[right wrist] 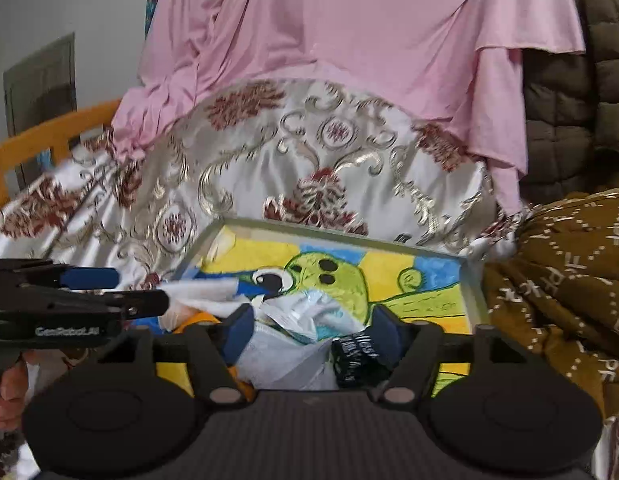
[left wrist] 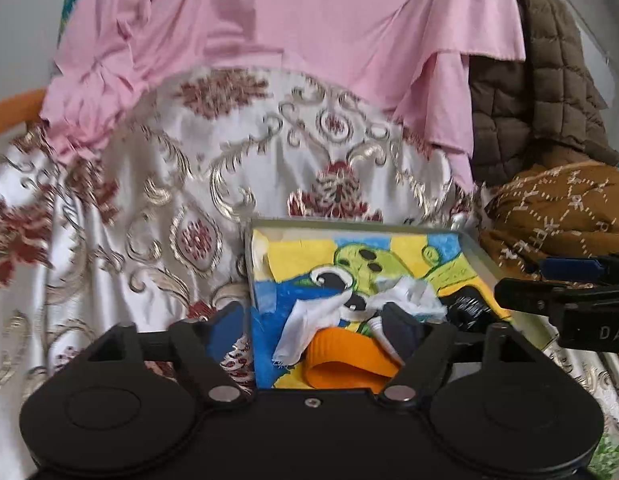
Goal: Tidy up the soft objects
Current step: 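Carry the bag and white cloth into the frog-painting tray while both tools open to release, then move both open tools back over the remaining pile, then grasp the beige drawstring pouch with the right tool while the left tool grasps the striped towel, then lift the pouch with the right tool while the left tool lifts the striped towel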
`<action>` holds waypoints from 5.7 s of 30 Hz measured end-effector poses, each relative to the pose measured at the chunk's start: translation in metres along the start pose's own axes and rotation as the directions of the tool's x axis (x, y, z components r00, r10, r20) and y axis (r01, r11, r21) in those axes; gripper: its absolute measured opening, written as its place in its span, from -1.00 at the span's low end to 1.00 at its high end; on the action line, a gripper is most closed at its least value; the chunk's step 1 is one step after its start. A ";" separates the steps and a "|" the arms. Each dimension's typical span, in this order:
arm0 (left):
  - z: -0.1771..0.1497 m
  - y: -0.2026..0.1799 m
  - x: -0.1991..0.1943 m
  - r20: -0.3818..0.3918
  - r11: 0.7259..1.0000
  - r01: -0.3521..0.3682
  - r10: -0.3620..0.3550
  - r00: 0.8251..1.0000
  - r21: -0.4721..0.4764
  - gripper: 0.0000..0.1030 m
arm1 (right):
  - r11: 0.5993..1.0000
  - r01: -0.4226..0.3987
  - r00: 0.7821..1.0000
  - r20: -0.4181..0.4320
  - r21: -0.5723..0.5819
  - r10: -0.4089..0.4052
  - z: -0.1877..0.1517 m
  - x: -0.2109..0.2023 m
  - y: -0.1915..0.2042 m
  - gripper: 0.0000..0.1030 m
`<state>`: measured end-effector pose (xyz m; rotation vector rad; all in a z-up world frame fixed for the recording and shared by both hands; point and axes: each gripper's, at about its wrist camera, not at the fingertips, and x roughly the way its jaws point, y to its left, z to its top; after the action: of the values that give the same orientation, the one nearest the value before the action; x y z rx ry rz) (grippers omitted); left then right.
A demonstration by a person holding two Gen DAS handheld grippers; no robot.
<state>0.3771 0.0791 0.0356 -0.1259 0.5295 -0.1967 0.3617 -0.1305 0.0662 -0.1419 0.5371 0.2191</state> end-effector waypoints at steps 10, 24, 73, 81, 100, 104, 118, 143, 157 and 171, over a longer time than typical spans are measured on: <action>-0.004 -0.031 -0.082 0.121 0.999 -0.006 0.000 0.993 0.051 0.99 | 0.998 0.006 0.993 0.120 0.063 -0.013 -0.003 -0.079 -0.018 0.88; -0.031 -0.064 -0.157 0.132 0.997 0.021 -0.030 0.991 0.072 0.99 | 0.994 0.036 0.979 0.197 0.107 -0.057 -0.040 -0.173 -0.018 1.00; -0.203 -0.083 -0.234 -0.181 0.983 -0.041 0.074 0.981 0.179 0.99 | 0.965 0.061 0.985 -0.174 0.253 -0.017 -0.241 -0.229 0.015 1.00; -0.202 -0.079 -0.238 -0.169 0.977 -0.053 0.089 0.982 0.207 0.99 | 0.974 0.024 0.986 -0.169 0.226 0.015 -0.240 -0.225 0.025 1.00; -0.187 -0.069 -0.240 -0.123 0.977 -0.068 0.095 0.988 0.203 0.99 | 0.981 -0.006 0.990 -0.139 0.193 0.033 -0.241 -0.221 0.033 1.00; -0.178 -0.069 -0.238 -0.094 0.974 -0.060 0.082 0.992 0.220 0.99 | 0.982 -0.008 0.993 -0.116 0.187 0.030 -0.236 -0.221 0.031 1.00; -0.121 -0.057 -0.222 -0.015 0.953 0.007 -0.002 1.000 0.304 0.99 | 0.997 -0.010 1.000 -0.024 0.072 0.012 -0.179 -0.186 0.027 1.00; -0.098 -0.038 -0.131 -0.195 0.889 0.290 -0.233 0.953 0.355 0.98 | 0.934 -0.169 0.986 -0.069 -0.315 0.155 -0.110 -0.062 0.043 0.96; -0.111 -0.033 -0.111 -0.263 0.881 0.362 -0.288 0.921 0.304 0.37 | 0.877 -0.266 0.964 -0.103 -0.401 0.245 -0.115 -0.051 0.054 0.32; -0.113 -0.030 -0.116 -0.237 0.884 0.371 -0.310 0.921 0.286 -0.19 | 0.881 -0.270 0.963 -0.111 -0.389 0.247 -0.120 -0.053 0.057 -0.39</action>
<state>0.2163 0.0677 0.0011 0.1265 0.6511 -0.6452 0.2447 -0.1070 -0.0132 -0.4797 0.5638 0.5901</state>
